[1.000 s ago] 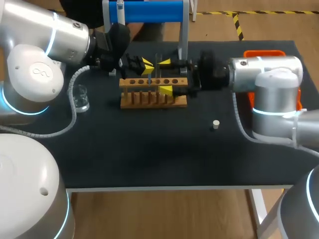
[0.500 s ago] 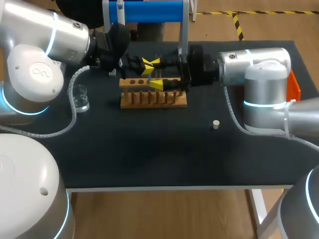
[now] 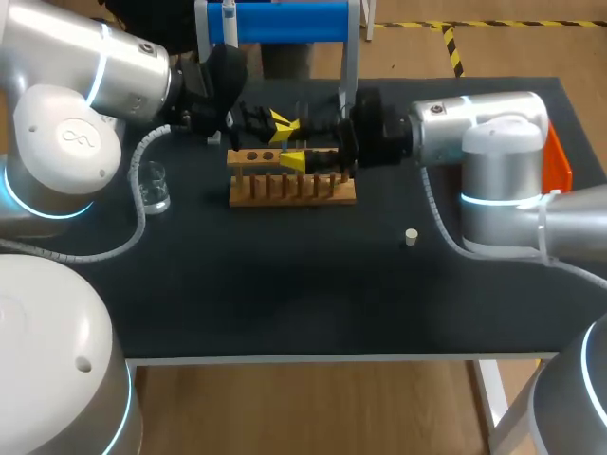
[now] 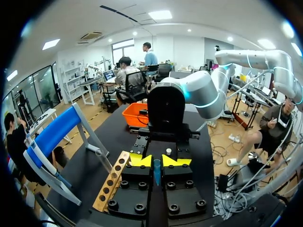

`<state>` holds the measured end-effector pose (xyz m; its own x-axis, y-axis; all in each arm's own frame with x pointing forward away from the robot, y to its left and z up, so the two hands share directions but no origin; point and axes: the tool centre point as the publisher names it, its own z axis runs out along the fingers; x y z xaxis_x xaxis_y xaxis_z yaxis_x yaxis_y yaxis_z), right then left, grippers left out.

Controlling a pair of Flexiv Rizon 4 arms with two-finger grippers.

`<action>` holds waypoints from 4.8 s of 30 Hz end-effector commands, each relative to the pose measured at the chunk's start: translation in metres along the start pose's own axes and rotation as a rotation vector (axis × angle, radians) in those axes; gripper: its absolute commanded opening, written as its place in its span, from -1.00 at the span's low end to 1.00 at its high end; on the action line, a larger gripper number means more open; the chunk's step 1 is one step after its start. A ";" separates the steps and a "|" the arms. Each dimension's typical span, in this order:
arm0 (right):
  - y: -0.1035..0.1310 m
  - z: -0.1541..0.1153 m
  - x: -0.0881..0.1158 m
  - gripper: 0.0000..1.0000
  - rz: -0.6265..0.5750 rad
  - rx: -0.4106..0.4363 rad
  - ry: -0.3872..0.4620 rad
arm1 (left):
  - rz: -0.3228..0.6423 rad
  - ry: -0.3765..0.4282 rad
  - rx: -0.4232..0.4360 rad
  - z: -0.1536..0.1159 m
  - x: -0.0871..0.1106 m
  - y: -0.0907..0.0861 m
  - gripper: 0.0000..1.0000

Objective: Invert the test tube, pick up the pipette, mount the tip to pipette, aspirate from beaker and dispense into the tube, eject the tip, return the pipette, and cap with the stopper.

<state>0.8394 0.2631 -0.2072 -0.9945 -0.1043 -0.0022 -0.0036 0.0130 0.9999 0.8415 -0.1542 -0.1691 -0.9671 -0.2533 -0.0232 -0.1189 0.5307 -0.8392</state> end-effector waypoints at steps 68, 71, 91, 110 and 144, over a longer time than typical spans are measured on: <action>-0.037 -0.189 0.068 -1.00 0.055 0.013 -0.076 | -0.001 0.004 -0.004 -0.002 -0.001 -0.001 1.00; -0.039 -0.194 0.069 -1.00 0.065 0.008 -0.085 | -0.001 0.004 -0.004 -0.002 -0.001 -0.001 1.00; -0.047 -0.197 0.071 -1.00 0.093 0.019 -0.096 | -0.001 0.004 -0.004 -0.002 -0.001 -0.001 1.00; -0.047 -0.197 0.071 -1.00 0.093 0.019 -0.096 | -0.273 -0.447 0.041 -0.053 -0.086 0.052 1.00; -0.047 -0.197 0.071 -1.00 0.093 0.019 -0.096 | -0.414 -1.044 0.165 -0.057 -0.185 0.044 1.00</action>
<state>0.7905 0.0593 -0.2518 -0.9961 -0.0083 0.0883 0.0879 0.0352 0.9955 0.9944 -0.0301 -0.1655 -0.3436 -0.9374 -0.0575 -0.2881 0.1635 -0.9436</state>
